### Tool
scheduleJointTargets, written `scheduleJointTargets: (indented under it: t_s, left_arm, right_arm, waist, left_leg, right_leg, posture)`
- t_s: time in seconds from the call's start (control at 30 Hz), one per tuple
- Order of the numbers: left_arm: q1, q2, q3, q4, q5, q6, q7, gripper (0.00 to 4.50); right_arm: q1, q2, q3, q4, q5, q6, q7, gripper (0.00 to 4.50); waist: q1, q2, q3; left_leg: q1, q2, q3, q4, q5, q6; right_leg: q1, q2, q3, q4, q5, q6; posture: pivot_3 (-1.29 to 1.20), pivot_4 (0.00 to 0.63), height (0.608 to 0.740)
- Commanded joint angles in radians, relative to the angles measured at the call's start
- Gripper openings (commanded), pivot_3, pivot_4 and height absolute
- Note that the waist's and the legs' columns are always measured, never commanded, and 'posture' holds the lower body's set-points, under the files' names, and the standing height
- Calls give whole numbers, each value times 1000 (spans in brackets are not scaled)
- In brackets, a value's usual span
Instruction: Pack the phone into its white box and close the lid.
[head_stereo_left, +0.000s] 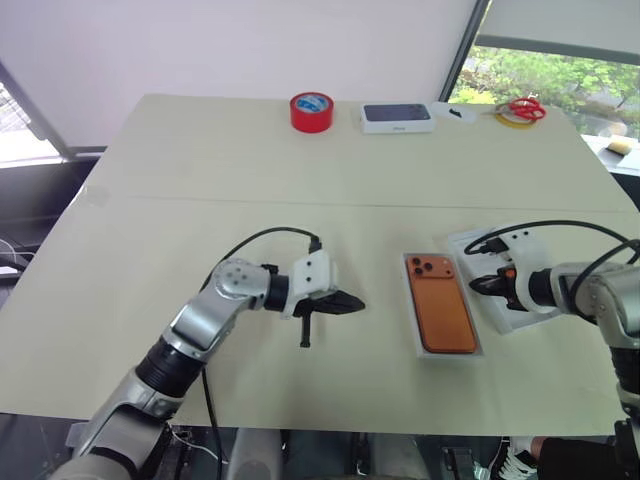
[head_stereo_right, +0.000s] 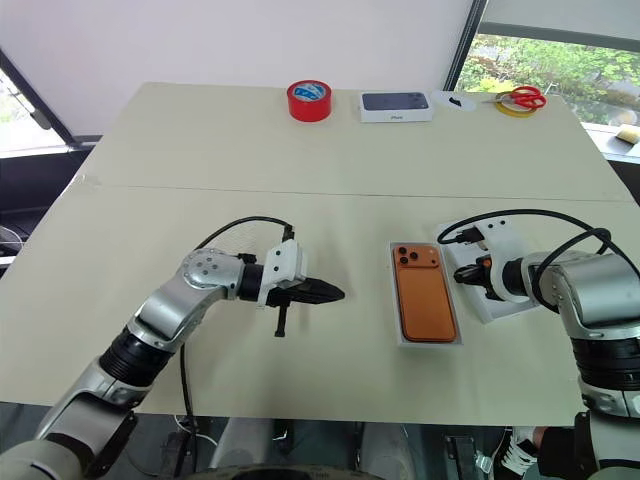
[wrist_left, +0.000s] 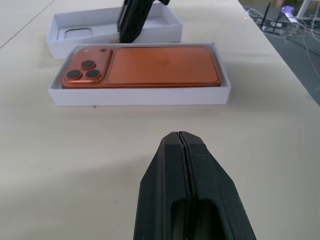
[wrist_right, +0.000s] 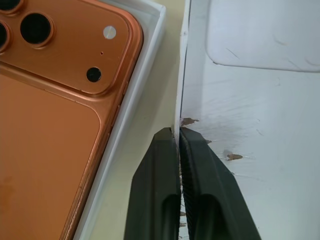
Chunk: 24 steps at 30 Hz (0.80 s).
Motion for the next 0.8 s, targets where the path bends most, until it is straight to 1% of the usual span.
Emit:
scheduleJointTargets:
  t_s: [0.03,0.1,0.2,0.27,0.33,0.37,0.4,0.47,0.5,0.53,0.57,0.6,0.63,0.8]
  left_arm:
    - [4,-1,42,-28,3,1,39,0]
    - [8,-9,67,-12,7,12,81,0]
    - [13,-14,101,11,12,21,135,0]
    - [16,-13,116,27,17,17,155,0]
    - [12,-15,123,47,24,6,168,0]
    - [7,-18,124,58,28,1,171,0]
    - [-4,-24,124,73,32,-4,175,0]
    - [-25,-38,125,102,36,-12,180,0]
    - [-34,-44,125,114,38,-13,183,0]
    - [-42,-49,126,125,40,-14,183,0]
    - [-48,-52,127,132,42,-16,183,0]
    - [-53,-55,129,138,43,-18,182,0]
    - [-56,-57,131,144,42,-20,182,0]
    - [-62,-61,129,162,50,-31,179,0]
  right_arm:
    - [-27,-10,-88,-48,32,15,4,41]
    - [-62,11,-173,-74,61,46,2,41]
    - [-159,76,-326,-105,126,169,-2,41]
    - [-238,147,-435,-79,255,195,-64,41]
    - [-284,210,-504,-50,431,195,-173,41]
    - [-287,232,-515,-39,523,195,-243,41]
    - [-283,262,-512,-37,632,195,-325,41]
    - [-284,343,-513,-6,872,195,-537,41]
    - [-239,323,-445,3,1094,102,-704,41]
    - [-184,290,-356,-9,1318,-30,-874,41]
    - [-140,283,-292,-27,1462,-135,-1001,41]
    - [-104,296,-239,-58,1538,-217,-1088,41]
    - [-77,324,-200,-101,1557,-275,-1142,41]
    - [33,444,-64,-276,1557,-474,-1288,41]
  waist:
    - [0,0,0]
    - [0,0,0]
    - [-5,1,0]
    - [-7,1,0]
    - [-10,1,0]
    - [-11,1,0]
    - [-9,1,0]
    - [-9,1,0]
    - [-9,1,0]
    - [-4,1,0]
    - [0,1,0]
    - [0,1,0]
    - [-1,1,0]
    - [-13,1,0]
  left_leg:
    - [0,0,0,0,0,0]
    - [0,0,0,0,0,0]
    - [0,0,-1,0,0,0]
    - [0,1,-1,0,0,0]
    - [0,1,-1,0,0,0]
    - [0,1,0,0,0,1]
    - [0,1,0,0,0,1]
    - [0,1,1,0,-1,1]
    - [-1,1,1,1,-1,1]
    - [-1,1,1,1,-1,1]
    - [-2,1,1,1,-1,1]
    - [-2,1,1,2,-1,1]
    - [-2,1,2,3,0,1]
    - [-2,1,2,3,-2,4]
  right_leg:
    - [0,0,0,0,0,0]
    - [0,0,0,0,0,0]
    - [-1,0,1,2,0,0]
    - [-2,1,1,2,0,0]
    - [-2,1,1,2,0,0]
    - [-1,1,1,2,0,0]
    - [-1,1,1,2,0,0]
    - [-1,1,1,2,0,0]
    - [-1,1,1,3,0,0]
    - [-2,1,1,3,0,0]
    - [-2,0,1,3,0,0]
    - [-2,0,1,3,0,0]
    - [-2,0,1,3,0,0]
    - [-3,0,2,6,0,1]
  posture:
    - [0,150,730]
    - [0,150,730]
    - [0,150,730]
    - [0,150,730]
    - [0,150,730]
    - [0,150,730]
    - [0,150,730]
    - [0,150,730]
    - [0,150,730]
    - [0,150,730]
    - [0,150,730]
    - [0,150,730]
    - [0,150,730]
    - [0,150,730]
